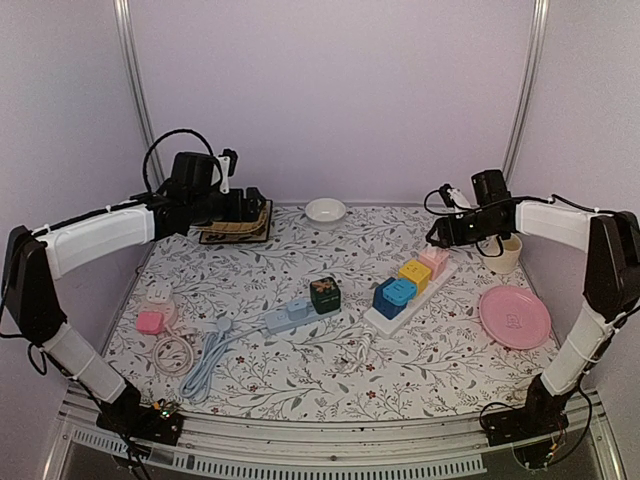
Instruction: Pull the plug off the socket
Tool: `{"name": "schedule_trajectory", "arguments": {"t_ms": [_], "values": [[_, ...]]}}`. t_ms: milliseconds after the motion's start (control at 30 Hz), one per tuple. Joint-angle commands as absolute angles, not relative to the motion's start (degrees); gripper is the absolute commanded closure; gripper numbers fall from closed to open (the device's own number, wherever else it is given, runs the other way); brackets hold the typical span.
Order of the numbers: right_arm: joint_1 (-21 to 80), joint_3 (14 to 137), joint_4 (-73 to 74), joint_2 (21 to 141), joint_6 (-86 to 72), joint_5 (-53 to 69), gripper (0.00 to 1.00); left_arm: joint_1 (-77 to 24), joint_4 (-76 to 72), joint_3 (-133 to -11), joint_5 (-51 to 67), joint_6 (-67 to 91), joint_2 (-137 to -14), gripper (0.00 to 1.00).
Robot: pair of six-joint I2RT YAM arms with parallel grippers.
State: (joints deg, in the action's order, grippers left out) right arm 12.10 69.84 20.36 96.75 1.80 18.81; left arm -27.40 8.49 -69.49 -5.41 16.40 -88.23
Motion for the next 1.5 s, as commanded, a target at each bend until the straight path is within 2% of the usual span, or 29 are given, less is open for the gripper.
{"name": "schedule_trajectory", "arguments": {"t_ms": [0, 167, 433, 533, 700, 933, 1100, 1233, 1467], "values": [[12.99, 71.97, 22.06, 98.37, 4.77, 16.30, 0.34, -28.96, 8.94, -71.31, -3.29, 17.14, -89.48, 0.03], [15.89, 72.13, 22.17, 99.57, 5.52, 12.72, 0.40, -30.46, 9.51, -72.31, -2.17, 17.79, -90.96, 0.03], [21.58, 72.87, 22.71, 99.50, 0.85, 5.46, 0.71, -33.34, 11.90, -76.01, 1.48, 18.63, -94.98, 0.03], [24.62, 73.41, 24.03, 99.47, -6.18, 1.34, 0.83, -34.88, 13.30, -78.73, 3.09, 18.48, -97.25, 0.03], [30.66, 74.35, 24.43, 99.40, -16.46, -2.45, 0.92, -37.80, 15.83, -83.84, 4.78, 17.87, -102.55, 0.03], [41.25, 74.81, 24.24, 100.18, -21.35, -10.75, 0.91, -42.86, 19.85, -92.66, 7.82, 15.02, -111.51, 0.03], [42.65, 73.14, 23.61, 100.43, -22.69, -11.98, 0.89, -46.52, 22.12, -95.31, 7.08, 12.26, -116.71, 0.03], [42.63, 71.48, 22.71, 99.25, -22.87, -12.75, 0.80, -47.65, 22.16, -94.47, 7.57, 12.02, -117.83, 0.03], [42.64, 70.72, 21.53, 98.71, -19.59, -11.72, 0.53, -48.56, 23.19, -92.90, 7.51, 9.62, -117.52, 0.03]]}}
